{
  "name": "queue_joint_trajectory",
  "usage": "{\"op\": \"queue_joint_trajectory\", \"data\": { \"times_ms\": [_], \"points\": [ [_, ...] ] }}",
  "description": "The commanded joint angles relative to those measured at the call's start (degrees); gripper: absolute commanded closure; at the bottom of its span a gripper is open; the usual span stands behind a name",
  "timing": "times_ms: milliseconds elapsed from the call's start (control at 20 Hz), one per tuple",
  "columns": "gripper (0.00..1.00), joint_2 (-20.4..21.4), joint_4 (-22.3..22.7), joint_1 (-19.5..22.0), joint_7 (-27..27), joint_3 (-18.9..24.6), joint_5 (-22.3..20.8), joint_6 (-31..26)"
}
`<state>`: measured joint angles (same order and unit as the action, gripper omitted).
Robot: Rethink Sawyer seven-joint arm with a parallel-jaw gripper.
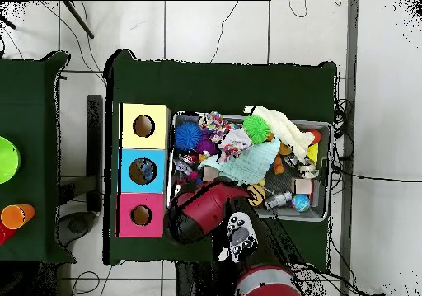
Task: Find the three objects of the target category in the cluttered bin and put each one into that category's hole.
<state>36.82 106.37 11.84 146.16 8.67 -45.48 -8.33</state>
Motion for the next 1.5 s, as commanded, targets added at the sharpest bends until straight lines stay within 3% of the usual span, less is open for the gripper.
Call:
{"op": "queue_joint_trajectory", "data": {
  "times_ms": [50, 250, 850, 900, 1000, 1200, 1500],
  "points": [
    [1.00, 6.5, 4.0, 2.6, -5.1, 7.9, 4.2, -7.2],
    [1.00, 8.3, 4.7, 2.8, -5.9, 8.4, 5.2, -8.8],
    [1.00, 7.8, 3.9, 1.6, -4.3, 6.9, 3.6, -7.9],
    [0.00, 7.7, 3.6, 1.5, -4.7, 6.9, 3.4, -8.1],
    [0.00, 7.7, 3.8, 1.2, -2.8, 6.1, 2.7, -5.1],
    [0.00, 7.3, 2.7, -0.1, -1.6, 4.3, 2.4, -5.2],
    [0.00, 7.1, 2.9, -0.5, -2.3, 4.7, 2.6, -6.2]
  ]
}}
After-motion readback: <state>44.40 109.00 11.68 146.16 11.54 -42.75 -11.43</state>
